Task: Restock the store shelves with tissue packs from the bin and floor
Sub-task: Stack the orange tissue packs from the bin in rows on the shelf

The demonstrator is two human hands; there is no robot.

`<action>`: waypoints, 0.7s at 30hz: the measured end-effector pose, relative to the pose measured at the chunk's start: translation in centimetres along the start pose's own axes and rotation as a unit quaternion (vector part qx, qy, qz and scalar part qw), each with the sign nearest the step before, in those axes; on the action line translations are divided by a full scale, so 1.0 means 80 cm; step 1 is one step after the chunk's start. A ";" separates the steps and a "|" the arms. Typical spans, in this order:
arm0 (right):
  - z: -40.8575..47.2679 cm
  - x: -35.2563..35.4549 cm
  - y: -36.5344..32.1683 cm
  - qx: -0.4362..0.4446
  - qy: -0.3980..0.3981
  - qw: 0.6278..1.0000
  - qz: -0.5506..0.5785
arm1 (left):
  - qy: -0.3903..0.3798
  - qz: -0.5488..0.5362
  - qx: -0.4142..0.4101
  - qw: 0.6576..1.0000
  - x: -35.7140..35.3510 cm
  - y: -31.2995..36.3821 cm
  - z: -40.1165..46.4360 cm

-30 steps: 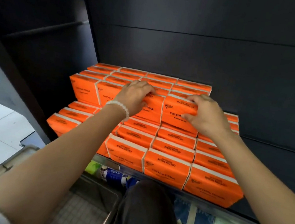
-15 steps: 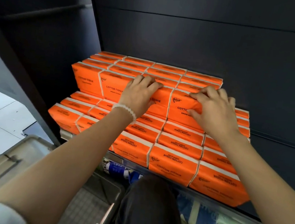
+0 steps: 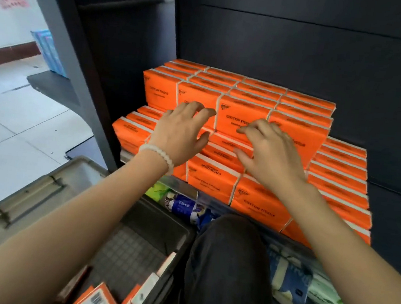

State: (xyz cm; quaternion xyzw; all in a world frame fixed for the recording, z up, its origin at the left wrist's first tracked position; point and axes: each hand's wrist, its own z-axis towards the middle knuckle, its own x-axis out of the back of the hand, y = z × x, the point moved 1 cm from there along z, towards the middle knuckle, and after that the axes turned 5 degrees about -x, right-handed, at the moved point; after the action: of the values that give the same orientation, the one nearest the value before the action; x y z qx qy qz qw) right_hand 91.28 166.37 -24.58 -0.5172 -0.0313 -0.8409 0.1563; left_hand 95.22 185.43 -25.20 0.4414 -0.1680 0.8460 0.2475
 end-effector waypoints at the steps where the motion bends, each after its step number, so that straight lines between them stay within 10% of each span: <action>1: -0.004 -0.007 -0.014 0.014 0.001 1.000 0.011 | 0.001 0.006 0.009 1.000 0.004 -0.007 -0.020; 21: -0.099 -0.263 -0.278 0.185 -0.289 0.933 0.110 | -0.130 -0.015 0.448 0.884 -0.032 -0.128 -0.455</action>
State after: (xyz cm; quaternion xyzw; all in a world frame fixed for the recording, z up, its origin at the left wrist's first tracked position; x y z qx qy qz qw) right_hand 86.65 190.61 -44.32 -0.7000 -0.1735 -0.6119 0.3248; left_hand 78.15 211.44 -46.78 0.6137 0.2054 0.7622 0.0121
